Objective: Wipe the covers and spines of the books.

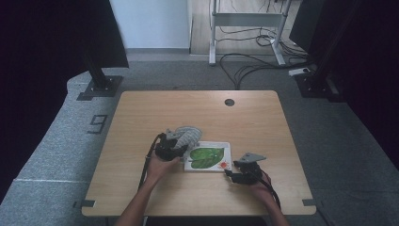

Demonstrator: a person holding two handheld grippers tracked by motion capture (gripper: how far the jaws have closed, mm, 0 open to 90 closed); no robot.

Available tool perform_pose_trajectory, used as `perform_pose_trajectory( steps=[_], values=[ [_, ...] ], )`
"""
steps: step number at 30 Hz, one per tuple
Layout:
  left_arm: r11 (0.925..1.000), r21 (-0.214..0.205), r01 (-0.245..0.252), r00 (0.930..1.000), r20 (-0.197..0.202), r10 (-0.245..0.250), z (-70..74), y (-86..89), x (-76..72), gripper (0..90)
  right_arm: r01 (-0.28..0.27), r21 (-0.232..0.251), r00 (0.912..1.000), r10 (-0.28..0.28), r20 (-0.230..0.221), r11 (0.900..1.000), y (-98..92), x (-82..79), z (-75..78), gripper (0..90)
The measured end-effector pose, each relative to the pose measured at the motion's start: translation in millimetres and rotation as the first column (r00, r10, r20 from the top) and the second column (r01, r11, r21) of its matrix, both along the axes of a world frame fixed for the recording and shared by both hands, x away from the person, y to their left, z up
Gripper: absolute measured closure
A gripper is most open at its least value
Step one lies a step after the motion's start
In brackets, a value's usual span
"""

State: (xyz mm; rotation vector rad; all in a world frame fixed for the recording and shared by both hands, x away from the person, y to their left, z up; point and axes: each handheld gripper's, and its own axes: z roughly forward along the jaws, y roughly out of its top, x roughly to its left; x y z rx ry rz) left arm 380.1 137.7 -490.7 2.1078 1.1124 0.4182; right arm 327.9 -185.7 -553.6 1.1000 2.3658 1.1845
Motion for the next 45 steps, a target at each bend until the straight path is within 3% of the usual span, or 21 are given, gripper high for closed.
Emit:
perform_pose_trajectory(
  steps=[10, 16, 21, 25, 30, 33, 36, 40, 43, 45],
  values=[
    [0.9948, -0.016, -0.101, 0.9949, 0.007, 0.101, 0.5, 43.0, 7.7, 62.8, -0.003, -0.006, 1.0, 0.003, 0.004, 1.0, 0.9, 0.7, 0.0, 40.8],
    [0.9807, -0.003, -0.195, 0.9807, 0.003, 0.195, -2.7, 81.4, 18.7, 62.6, -0.004, -0.008, 1.0, 0.004, 0.004, 1.0, 1.3, 0.4, 0.0, 40.3],
    [0.9642, 0.043, -0.262, 0.9652, 0.008, 0.262, -8.7, 103.6, 27.7, 62.2, -0.004, -0.011, 1.0, 0.004, 0.006, 0.9999, 1.6, 0.3, 0.0, 40.2],
    [0.9481, 0.09, -0.305, 0.9522, 0.014, 0.305, -19.3, 109.9, 32.8, 60.8, -0.004, -0.012, 1.0, 0.004, 0.006, 0.9999, 1.7, 0.2, 0.0, 40.0],
    [0.9421, 0.139, -0.305, 0.9518, 0.012, 0.307, -35.7, 104.1, 36.3, 58.2, -0.005, -0.013, 1.0, 0.005, 0.007, 0.9999, 1.8, 0.2, 0.0, 39.7],
    [0.9395, 0.139, -0.313, 0.9495, 0.024, 0.313, -37.5, 102.1, 35.6, 52.8, -0.005, -0.016, 1.0, 0.005, 0.008, 0.9999, 2.2, -0.3, 0.0, 38.8],
    [0.9449, 0.141, -0.295, 0.9554, 0.037, 0.293, -33.3, 99.4, 32.0, 44.3, 0.0, -0.02, 1.0, 0.0, 0.01, 0.9998, 2.3, -0.2, -0.1, 36.6],
    [0.9549, 0.111, -0.275, 0.9605, 0.073, 0.269, -21.9, 92.7, 21.0, 33.4, 0.013, -0.023, 0.9999, -0.012, 0.007, 0.9997, 2.2, -0.2, -0.1, 32.8],
    [0.9653, 0.071, -0.251, 0.9643, 0.104, 0.243, -13.5, 86.0, 9.6, 30.3, 0.019, -0.023, 0.9998, -0.019, 0.008, 0.9996, 2.0, -0.1, -0.2, 31.6],
    [0.9744, 0.048, -0.22, 0.9707, 0.11, 0.213, -10.4, 80.1, 2.0, 30.4, 0.02, -0.021, 0.9997, -0.02, 0.012, 0.9996, 1.5, -0.2, -0.1, 31.4]
  ],
)
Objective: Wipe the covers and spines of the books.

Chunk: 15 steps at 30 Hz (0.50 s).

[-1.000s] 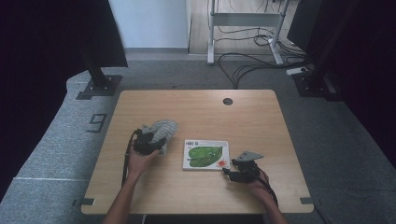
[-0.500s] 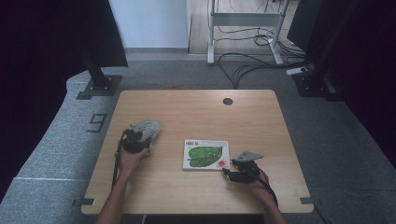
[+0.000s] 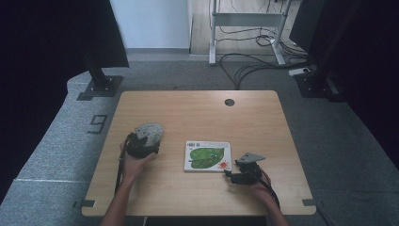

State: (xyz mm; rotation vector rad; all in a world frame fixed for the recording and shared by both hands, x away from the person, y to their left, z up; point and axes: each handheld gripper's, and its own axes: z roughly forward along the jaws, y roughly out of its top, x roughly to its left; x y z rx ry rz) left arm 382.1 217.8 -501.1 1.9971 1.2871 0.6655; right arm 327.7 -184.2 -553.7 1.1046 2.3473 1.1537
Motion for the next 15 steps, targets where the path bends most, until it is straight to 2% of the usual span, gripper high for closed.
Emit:
perform_pose_trajectory(
  steps=[3, 6, 9, 12, 15],
  values=[
    [0.9982, -0.032, 0.051, 0.9987, 0.008, -0.051, 2.1, -10.0, -10.2, 30.7, 0.004, 0.006, 1.0, -0.004, 0.006, 1.0, -0.7, -0.7, 0.2, 31.2],
    [0.9925, -0.074, 0.098, 0.9952, 0.003, -0.098, 1.3, -18.7, -19.3, 30.9, 0.005, 0.015, 0.9999, -0.005, 0.014, 0.9999, -1.7, -2.4, 0.7, 31.1],
    [0.9867, -0.087, 0.137, 0.9904, -0.004, -0.138, -2.4, -26.4, -28.2, 31.1, 0.006, 0.02, 0.9997, -0.006, 0.023, 0.9998, -3.2, -4.5, 1.2, 31.0],
    [0.9826, -0.082, 0.167, 0.9858, -0.009, -0.168, -7.8, -33.2, -36.6, 31.7, 0.008, 0.03, 0.9993, -0.009, 0.035, 0.9995, -5.8, -6.2, 3.1, 31.1],
    [0.9765, -0.102, 0.189, 0.9811, -0.02, -0.192, -12.7, -37.3, -44.3, 32.0, 0.011, 0.04, 0.9987, -0.013, 0.05, 0.9992, -7.7, -8.4, 5.7, 31.3]
  ],
)
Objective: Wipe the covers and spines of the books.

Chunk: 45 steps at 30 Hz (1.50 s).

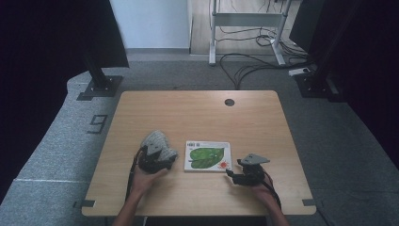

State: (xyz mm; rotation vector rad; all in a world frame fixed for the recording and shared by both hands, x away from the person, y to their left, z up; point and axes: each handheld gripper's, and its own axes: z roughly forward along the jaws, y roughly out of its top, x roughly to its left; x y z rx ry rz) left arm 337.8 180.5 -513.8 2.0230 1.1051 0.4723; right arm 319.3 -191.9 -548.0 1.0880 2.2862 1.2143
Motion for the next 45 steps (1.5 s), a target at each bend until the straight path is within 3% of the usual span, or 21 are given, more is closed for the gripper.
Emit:
perform_pose_trajectory(
  steps=[8, 10, 12, 17, 19, 23, 27, 30, 31, 33, 37, 41, 45],
  values=[
    [0.9992, 0.008, 0.04, 0.9991, -0.018, -0.04, -5.1, -9.3, -20.7, 32.0, 0.0, 0.003, 0.9999, 0.0, 0.011, 1.0, -2.0, -3.6, 1.6, 31.2],
    [0.9981, 0.034, 0.051, 0.9985, -0.019, -0.051, -8.3, -10.9, -24.7, 31.8, 0.0, 0.001, 0.9999, 0.0, 0.012, 1.0, -3.4, -4.9, 0.9, 31.2],
    [0.9976, 0.063, 0.029, 0.9994, -0.02, -0.028, -11.8, -10.9, -23.1, 32.1, 0.003, 0.001, 0.9999, -0.003, 0.012, 1.0, -5.4, -5.4, 0.5, 31.3],
    [0.9982, 0.056, 0.02, 0.9994, -0.029, -0.018, -12.3, -7.8, -20.4, 32.3, 0.006, 0.005, 0.9999, -0.006, 0.014, 1.0, -5.5, -5.3, 0.9, 31.3],
    [0.9967, 0.08, 0.017, 0.9995, -0.027, -0.015, -13.2, -9.1, -19.5, 32.1, 0.006, 0.004, 0.9999, -0.006, 0.013, 1.0, -5.6, -4.7, 0.5, 31.3],
    [0.9865, 0.162, -0.024, 0.9993, -0.026, 0.028, -20.2, -9.4, -6.1, 32.8, 0.009, 0.0, 0.9999, -0.009, 0.006, 1.0, -5.7, -4.4, -0.7, 31.3],
    [0.9823, 0.167, -0.085, 0.9947, -0.043, 0.094, -20.3, 2.3, 21.0, 34.1, 0.011, 0.005, 0.9999, -0.011, 0.01, 0.9999, -6.4, -4.4, 0.1, 31.6],
    [0.9713, 0.188, -0.146, 0.9851, -0.063, 0.16, -16.6, 17.9, 46.6, 34.2, 0.014, -0.003, 0.9999, -0.014, 0.007, 0.9999, -5.9, -3.3, -1.3, 31.3],
    [0.9699, 0.178, -0.166, 0.981, -0.071, 0.181, -14.6, 23.5, 52.5, 34.5, 0.014, -0.004, 0.9999, -0.014, 0.006, 0.9999, -5.9, -3.2, -1.6, 31.3],
    [0.9708, 0.162, -0.177, 0.9798, -0.065, 0.189, -9.3, 30.7, 56.4, 34.2, 0.014, -0.003, 0.9999, -0.014, 0.006, 0.9999, -6.6, -3.2, -1.3, 31.4],
    [0.9791, 0.12, -0.164, 0.9857, -0.019, 0.167, 0.7, 33.1, 41.8, 32.1, 0.023, 0.008, 0.9997, -0.023, 0.006, 0.9997, -9.3, -2.7, -1.0, 31.4],
    [0.9911, 0.083, -0.104, 0.9944, 0.028, 0.102, 6.2, 26.7, 15.3, 30.2, 0.02, 0.022, 0.9996, -0.021, 0.017, 0.9995, -10.2, -5.3, 1.2, 31.6],
    [0.9997, 0.014, -0.018, 0.9996, 0.023, 0.018, 3.0, 18.7, -7.5, 30.1, 0.006, 0.042, 0.9996, -0.007, 0.027, 0.9991, -11.5, -11.9, 3.5, 31.5]
  ],
)
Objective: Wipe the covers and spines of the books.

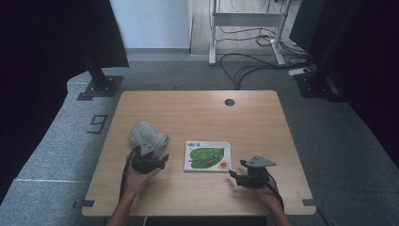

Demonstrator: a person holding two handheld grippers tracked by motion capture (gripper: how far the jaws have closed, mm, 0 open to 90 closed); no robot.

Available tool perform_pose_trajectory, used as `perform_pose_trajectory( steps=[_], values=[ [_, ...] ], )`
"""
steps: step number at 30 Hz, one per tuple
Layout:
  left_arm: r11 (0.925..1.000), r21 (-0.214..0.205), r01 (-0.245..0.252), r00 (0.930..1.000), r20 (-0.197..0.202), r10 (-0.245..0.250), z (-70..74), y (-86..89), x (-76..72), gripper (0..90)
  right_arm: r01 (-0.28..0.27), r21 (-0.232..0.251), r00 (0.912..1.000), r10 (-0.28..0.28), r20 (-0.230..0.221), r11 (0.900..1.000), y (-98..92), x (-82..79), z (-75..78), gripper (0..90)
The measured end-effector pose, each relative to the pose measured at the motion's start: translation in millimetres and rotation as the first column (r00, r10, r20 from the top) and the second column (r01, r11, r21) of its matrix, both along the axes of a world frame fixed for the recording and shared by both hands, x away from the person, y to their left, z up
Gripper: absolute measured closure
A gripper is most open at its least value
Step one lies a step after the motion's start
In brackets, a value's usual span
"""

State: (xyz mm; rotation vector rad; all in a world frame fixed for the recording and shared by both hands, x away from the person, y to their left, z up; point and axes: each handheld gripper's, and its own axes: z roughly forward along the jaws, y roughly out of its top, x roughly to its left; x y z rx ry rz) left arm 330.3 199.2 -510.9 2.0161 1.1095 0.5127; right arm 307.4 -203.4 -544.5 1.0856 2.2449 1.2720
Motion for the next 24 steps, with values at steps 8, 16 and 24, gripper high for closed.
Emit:
perform_pose_trajectory(
  steps=[8, 16, 24],
  values=[
    [0.9926, -0.013, 0.121, 0.9907, -0.062, -0.121, -20.7, -23.3, -24.2, 28.9, 0.003, 0.031, 0.9996, -0.004, 0.026, 0.9995, -11.9, -21.3, 3.2, 31.8],
    [0.9919, -0.02, 0.126, 0.9885, -0.083, -0.127, -25.5, -26.8, -26.8, 28.8, 0.007, 0.024, 0.9998, -0.008, 0.016, 0.9997, -15.9, -20.3, -0.8, 31.7],
    [0.9929, -0.047, 0.11, 0.9894, -0.09, -0.114, -22.1, -21.8, -25.1, 28.7, 0.008, 0.032, 0.9996, -0.009, 0.026, 0.9995, -17.4, -19.4, 0.0, 31.7]
  ],
)
